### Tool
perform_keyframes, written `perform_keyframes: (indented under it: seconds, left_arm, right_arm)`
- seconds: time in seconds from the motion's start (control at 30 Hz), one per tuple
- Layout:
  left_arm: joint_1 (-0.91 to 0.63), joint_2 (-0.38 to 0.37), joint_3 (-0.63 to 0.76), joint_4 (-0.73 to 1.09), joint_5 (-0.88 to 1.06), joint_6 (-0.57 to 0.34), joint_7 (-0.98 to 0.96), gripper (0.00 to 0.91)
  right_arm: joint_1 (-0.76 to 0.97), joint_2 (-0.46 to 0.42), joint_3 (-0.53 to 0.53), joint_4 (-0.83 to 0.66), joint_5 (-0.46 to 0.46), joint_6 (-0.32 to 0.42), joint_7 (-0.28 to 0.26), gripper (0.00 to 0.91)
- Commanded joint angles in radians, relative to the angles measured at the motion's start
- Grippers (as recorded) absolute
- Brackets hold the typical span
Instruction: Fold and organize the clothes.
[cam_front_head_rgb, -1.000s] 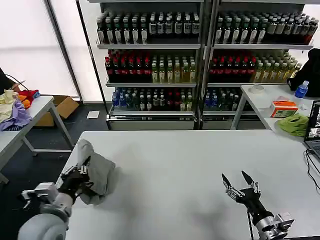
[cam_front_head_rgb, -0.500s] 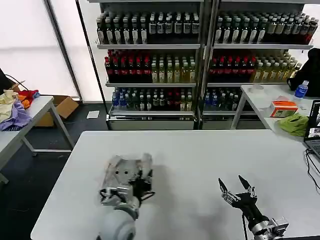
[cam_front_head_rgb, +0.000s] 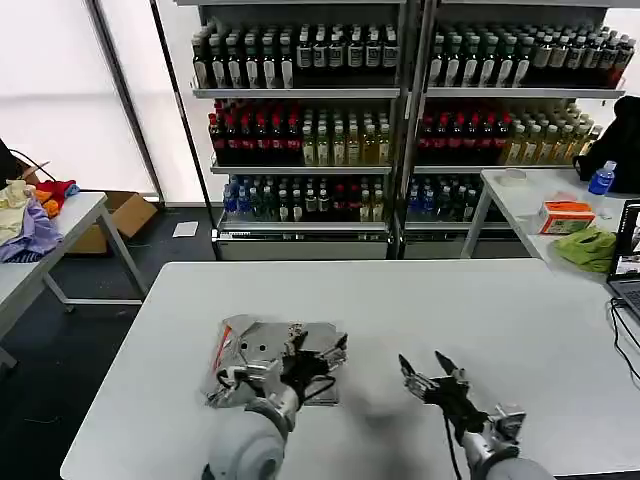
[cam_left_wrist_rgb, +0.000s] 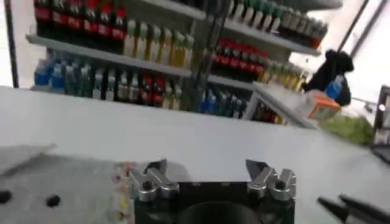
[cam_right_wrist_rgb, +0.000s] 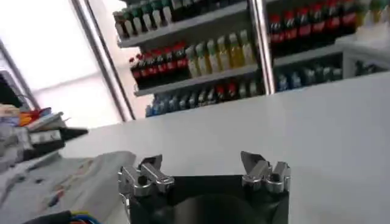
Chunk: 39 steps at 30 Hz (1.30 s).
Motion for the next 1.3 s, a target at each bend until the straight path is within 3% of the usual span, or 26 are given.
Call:
perform_keyframes:
  seconds: [0.03,0.1,0.13,0.17,0.2,0.33,0.57,0.67,0.8,0.9,1.1,1.2,1.3]
  left_arm:
    - [0.078,0.134,-0.388,-0.144,-0.003,-0.042,0.120,0.907]
    - [0.107,0.147,-0.445,-0.151,0.008,-0.054,0.131,0.907]
    - [0.115,0.149,-0.457,-0.155,0.004,-0.054,0.133,0.907]
    - [0.130,0.152,-0.476,-0.166,-0.003,-0.055,0.131,0.907]
    - [0.141,0.153,-0.488,-0.171,-0.008,-0.054,0.132,0.907]
    - [0.170,0.148,-0.500,-0.194,-0.015,-0.054,0.130,0.907]
    - [0.171,0.122,-0.486,-0.218,-0.072,-0.034,0.111,0.907]
    - [0.170,0.119,-0.484,-0.214,-0.073,-0.035,0.108,0.907]
    - [0.178,0.121,-0.496,-0.215,-0.081,-0.035,0.102,0.907]
    - [0.185,0.124,-0.504,-0.222,-0.097,-0.020,0.091,0.907]
    - [0.188,0.123,-0.534,-0.220,-0.113,-0.022,0.081,0.907]
    - [0.195,0.126,-0.542,-0.224,-0.119,-0.022,0.081,0.907]
    - [0.193,0.120,-0.537,-0.227,-0.132,-0.019,0.075,0.907]
  right_arm:
    - [0.298,0.032,-0.374,-0.172,0.228,-0.195,0.157,0.907]
    - [0.364,0.070,-0.447,-0.248,0.277,-0.202,0.191,0.907]
    - [0.371,0.078,-0.458,-0.276,0.288,-0.203,0.191,0.856]
    - [0.396,0.095,-0.475,-0.314,0.291,-0.202,0.191,0.645]
    - [0.405,0.107,-0.481,-0.330,0.300,-0.202,0.196,0.000]
    - [0.412,0.125,-0.486,-0.338,0.335,-0.202,0.176,0.000]
    - [0.384,0.118,-0.400,-0.307,0.409,-0.179,0.143,0.000]
    - [0.367,0.095,-0.377,-0.278,0.397,-0.168,0.128,0.000]
    - [0.346,0.067,-0.338,-0.243,0.368,-0.166,0.108,0.000]
    - [0.335,0.040,-0.317,-0.226,0.287,-0.152,0.061,0.000]
    - [0.291,-0.074,-0.209,-0.171,0.279,-0.202,0.007,0.000]
    - [0.263,-0.173,-0.146,-0.146,0.143,-0.203,-0.056,0.000]
    - [0.237,-0.245,-0.099,-0.126,0.098,-0.205,-0.065,0.000]
